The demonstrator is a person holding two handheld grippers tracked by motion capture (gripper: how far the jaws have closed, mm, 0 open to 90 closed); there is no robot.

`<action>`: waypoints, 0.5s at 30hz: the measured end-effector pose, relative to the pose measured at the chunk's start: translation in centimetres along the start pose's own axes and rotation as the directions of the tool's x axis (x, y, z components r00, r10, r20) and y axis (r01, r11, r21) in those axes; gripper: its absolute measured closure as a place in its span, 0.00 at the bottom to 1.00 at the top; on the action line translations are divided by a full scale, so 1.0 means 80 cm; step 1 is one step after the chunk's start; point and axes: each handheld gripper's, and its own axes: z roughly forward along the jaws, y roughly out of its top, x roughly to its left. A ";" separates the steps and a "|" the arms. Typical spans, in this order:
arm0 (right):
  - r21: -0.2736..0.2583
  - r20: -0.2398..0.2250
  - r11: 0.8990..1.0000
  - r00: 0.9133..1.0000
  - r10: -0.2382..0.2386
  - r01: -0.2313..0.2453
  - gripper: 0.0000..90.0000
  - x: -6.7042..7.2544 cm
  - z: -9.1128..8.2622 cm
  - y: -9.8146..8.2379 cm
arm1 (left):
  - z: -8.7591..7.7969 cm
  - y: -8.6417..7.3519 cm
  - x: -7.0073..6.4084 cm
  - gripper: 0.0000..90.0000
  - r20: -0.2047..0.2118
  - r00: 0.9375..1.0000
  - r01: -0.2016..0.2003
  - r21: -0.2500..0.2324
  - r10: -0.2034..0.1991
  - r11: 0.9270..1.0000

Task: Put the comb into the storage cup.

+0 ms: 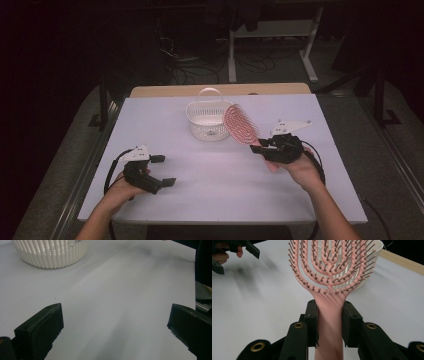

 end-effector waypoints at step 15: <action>-0.051 -0.034 0.999 0.999 0.002 -0.003 0.76 0.003 0.019 0.017 | 0.000 0.000 0.000 0.00 0.003 1.000 0.002 -0.003 -0.002 1.000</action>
